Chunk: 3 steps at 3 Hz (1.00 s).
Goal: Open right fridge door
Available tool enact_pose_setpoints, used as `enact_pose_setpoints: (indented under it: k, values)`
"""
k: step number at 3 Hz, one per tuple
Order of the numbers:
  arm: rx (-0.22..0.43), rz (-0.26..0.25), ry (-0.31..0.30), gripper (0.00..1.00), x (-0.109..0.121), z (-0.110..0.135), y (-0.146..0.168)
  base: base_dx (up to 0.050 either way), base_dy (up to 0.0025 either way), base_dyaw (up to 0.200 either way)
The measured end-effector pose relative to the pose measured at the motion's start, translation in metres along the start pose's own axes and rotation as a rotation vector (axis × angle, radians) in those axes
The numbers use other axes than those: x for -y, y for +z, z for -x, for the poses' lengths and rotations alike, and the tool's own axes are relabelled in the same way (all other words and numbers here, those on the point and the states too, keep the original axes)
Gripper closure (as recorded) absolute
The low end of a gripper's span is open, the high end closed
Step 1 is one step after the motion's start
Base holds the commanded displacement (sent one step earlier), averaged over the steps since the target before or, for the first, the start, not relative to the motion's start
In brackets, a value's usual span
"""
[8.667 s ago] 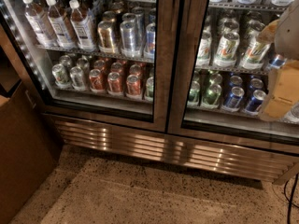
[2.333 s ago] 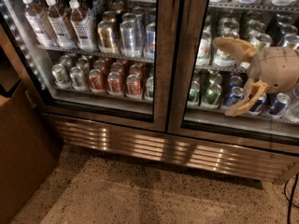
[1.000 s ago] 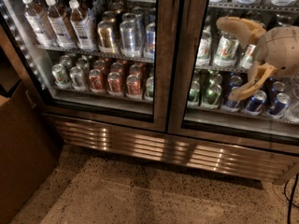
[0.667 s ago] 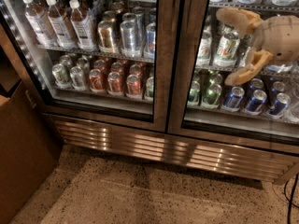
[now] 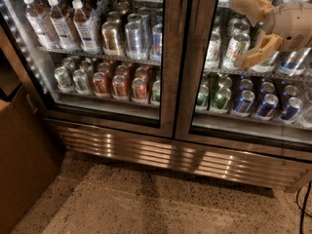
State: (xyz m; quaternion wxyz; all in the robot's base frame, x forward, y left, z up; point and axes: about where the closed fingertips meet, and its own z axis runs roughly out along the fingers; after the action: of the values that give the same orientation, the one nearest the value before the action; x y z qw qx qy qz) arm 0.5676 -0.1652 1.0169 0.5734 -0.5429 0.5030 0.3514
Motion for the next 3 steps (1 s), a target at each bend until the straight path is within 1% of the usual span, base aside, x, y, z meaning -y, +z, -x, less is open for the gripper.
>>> enact_pose_setpoints:
  k: [2, 3]
  values:
    - [-0.018, 0.016, 0.118, 0.0, 0.0, -0.056, 0.01, 0.0, 0.0, 0.0]
    - [-0.016, 0.01, 0.086, 0.0, 0.001, -0.038, 0.009, 0.0, 0.0, 0.0]
